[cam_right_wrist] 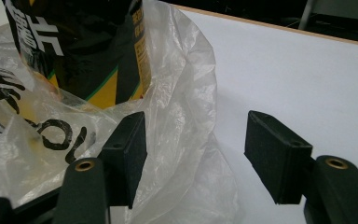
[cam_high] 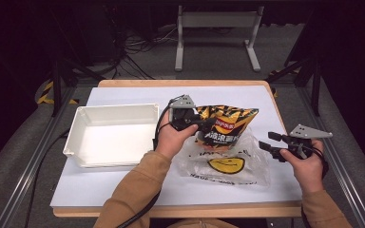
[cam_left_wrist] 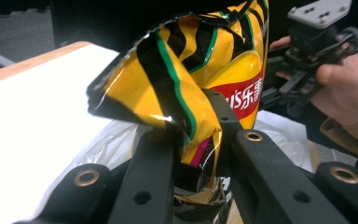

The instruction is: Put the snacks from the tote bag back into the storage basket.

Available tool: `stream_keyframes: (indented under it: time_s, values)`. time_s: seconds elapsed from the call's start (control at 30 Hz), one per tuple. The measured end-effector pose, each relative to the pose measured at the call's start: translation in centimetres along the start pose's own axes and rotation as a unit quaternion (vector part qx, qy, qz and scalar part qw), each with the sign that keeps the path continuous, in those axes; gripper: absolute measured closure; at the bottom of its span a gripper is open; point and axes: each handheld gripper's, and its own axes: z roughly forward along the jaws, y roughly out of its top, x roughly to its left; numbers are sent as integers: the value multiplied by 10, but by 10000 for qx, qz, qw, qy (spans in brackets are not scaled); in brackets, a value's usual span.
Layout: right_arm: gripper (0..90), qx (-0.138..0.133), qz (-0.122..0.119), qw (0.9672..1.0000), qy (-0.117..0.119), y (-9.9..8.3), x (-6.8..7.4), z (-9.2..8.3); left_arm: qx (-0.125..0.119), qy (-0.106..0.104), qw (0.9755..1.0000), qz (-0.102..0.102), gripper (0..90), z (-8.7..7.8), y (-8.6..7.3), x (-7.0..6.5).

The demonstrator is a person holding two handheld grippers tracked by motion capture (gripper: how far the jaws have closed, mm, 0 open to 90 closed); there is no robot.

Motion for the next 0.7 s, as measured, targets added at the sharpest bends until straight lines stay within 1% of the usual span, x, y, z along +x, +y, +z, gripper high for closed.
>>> stream_keyframes:
  time_s: [0.1, 0.17, 0.23, 0.37, 0.4, 0.47, 0.57, 0.63, 0.7]
  values:
    - [390, 1, -6, 10000, 4, 0, 1, 0, -105, -71, 9999, 20, 826, -3, 5, -3]
    - [384, -9, 1, 10000, 15, 0, 1, 1, -143, -81, 9999, 10, 827, -4, 7, -4]
    - [371, 26, -10, 10000, 14, -1, 1, 3, -178, -69, 9998, 39, 829, -6, 10, -5]
    - [339, 0, -51, 10000, 42, -1, 2, 4, -252, -53, 9997, 42, 831, -10, 15, -5]
    - [339, 0, -51, 10000, 42, -1, 2, 4, -252, -53, 9997, 42, 832, -10, 15, -5]
    - [338, -5, -91, 9999, 41, 0, 2, 3, -345, -26, 9994, 37, 832, -15, 20, -6]
    - [336, 24, -105, 9999, 41, -1, 2, 4, -407, -17, 9992, 40, 834, -18, 23, -7]
    - [334, 11, -109, 9999, 31, 0, 2, 4, -490, -40, 9988, 42, 836, -23, 29, -8]
    - [333, 8, -122, 9999, 24, 0, 2, 3, -531, -45, 9986, 53, 836, -24, 30, -8]
